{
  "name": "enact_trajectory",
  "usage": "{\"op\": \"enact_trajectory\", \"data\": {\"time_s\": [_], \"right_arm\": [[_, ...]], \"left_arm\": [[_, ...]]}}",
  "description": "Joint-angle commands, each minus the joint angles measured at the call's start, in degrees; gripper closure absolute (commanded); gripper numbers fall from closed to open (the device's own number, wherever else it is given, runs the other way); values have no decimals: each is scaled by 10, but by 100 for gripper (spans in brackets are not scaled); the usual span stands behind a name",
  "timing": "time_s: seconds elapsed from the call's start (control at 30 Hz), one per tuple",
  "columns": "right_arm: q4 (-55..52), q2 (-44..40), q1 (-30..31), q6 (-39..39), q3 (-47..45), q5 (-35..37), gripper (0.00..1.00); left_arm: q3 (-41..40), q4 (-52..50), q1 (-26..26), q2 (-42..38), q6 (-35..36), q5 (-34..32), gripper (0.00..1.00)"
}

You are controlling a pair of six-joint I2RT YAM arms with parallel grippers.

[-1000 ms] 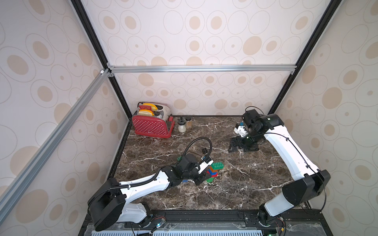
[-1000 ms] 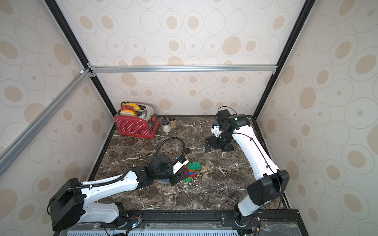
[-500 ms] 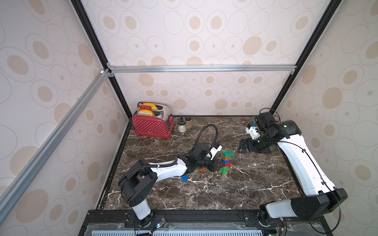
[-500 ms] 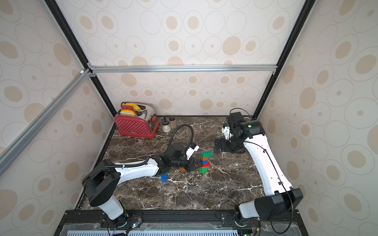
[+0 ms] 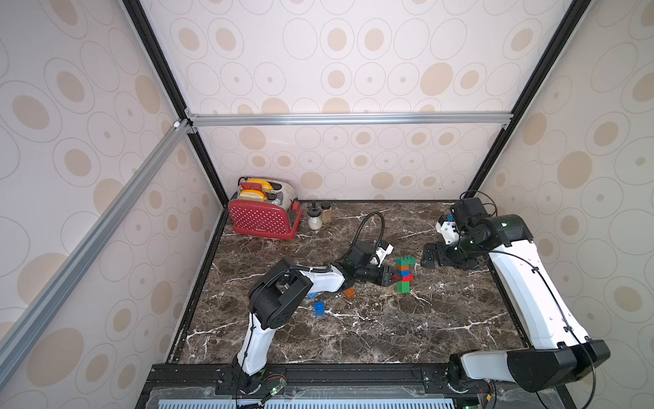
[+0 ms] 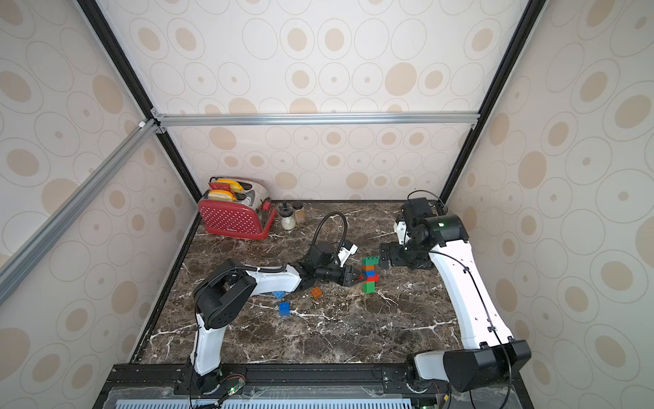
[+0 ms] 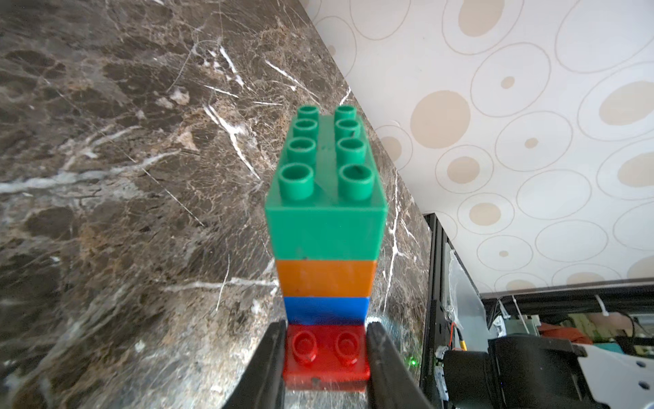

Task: Assemble the letter f with lego
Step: Place the lego brick at the center of the board.

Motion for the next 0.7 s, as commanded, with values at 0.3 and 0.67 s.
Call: {"op": "enact_trajectory", "data": {"time_s": [0.3,0.67], "right_arm": [[25,14,-1,-2,-48,-20,0],[52,4,-2,2,-119,-19,0]], "left_arm": [[58,51,5,55,-56,20,71],[66,68,6,87,-83,18,70]]}}
